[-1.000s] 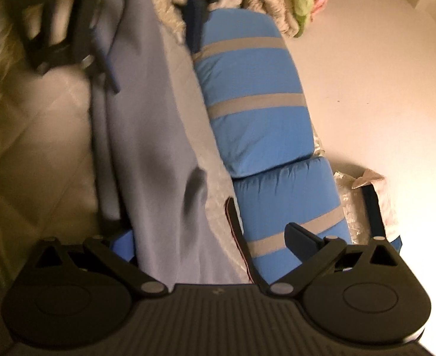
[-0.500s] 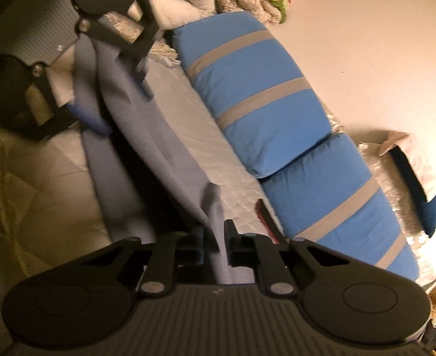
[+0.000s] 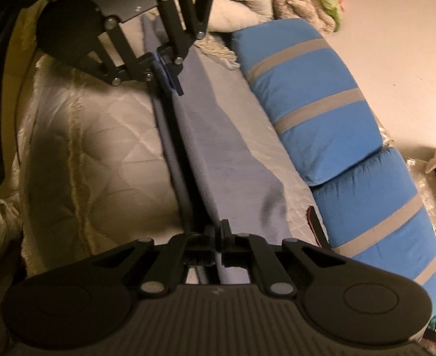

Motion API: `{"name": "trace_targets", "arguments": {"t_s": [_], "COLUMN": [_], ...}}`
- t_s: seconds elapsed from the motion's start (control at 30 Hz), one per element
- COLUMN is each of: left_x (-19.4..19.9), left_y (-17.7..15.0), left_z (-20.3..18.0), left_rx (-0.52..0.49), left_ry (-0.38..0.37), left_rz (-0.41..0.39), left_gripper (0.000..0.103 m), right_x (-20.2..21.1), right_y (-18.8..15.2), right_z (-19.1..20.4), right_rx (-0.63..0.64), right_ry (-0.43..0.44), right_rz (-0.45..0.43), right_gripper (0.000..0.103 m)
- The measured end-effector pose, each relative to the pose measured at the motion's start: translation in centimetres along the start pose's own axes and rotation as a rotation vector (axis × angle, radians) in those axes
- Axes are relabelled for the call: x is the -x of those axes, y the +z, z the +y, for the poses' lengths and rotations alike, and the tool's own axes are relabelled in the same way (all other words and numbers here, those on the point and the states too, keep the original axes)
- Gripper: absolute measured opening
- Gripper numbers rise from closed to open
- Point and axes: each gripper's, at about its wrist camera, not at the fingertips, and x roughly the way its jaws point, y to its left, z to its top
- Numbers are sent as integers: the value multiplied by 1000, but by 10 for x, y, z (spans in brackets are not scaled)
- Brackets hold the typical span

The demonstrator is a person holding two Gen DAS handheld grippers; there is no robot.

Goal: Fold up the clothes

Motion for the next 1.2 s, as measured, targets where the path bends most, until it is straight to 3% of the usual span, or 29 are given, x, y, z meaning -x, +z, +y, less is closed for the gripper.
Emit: {"name": "trace_targets", "arguments": {"t_s": [0.37,0.43,0.47,0.5,0.53,0.57,0.6,0.67,0.73,0.83,0.97,1.2], "left_x": [-14,-8,-4,2,8,14,18,23,15,-15,-73,-136], "left_y": [-6,-8,-10,-13,-17,-23,-28,-38,-42,-33,-26,-38], "left_z": [-1,11,20,31,43,59,73,101,122,136,140,157], "left_rx": [-7,42,82,137,200,282,366,531,670,777,840,932], "left_ry": [-25,-74,-103,-131,-156,-188,-218,-274,-288,-249,-277,-493], "left_rz": [61,30,4,-33,-81,-145,-199,-301,-348,-295,-196,-175], "left_gripper": [5,7,15,30,37,44,45,46,46,46,45,45], "right_x": [-10,-8,-7,-6,-5,-3,-1,2,4,2,-6,-26], "right_y": [0,1,2,2,3,3,3,4,5,5,0,-19], "right_z": [0,-2,-4,-5,-6,-10,-14,-24,-36,-46,-58,-79], "right_rx": [-37,-61,-72,-84,-96,-120,-145,-231,-328,-428,-545,-708], "right_ry": [35,37,38,39,40,60,77,130,176,183,156,129], "right_rz": [15,11,9,7,4,-7,-17,-32,-48,-50,-18,67], "right_gripper": [12,24,34,42,48,64,74,81,89,96,98,99]}}
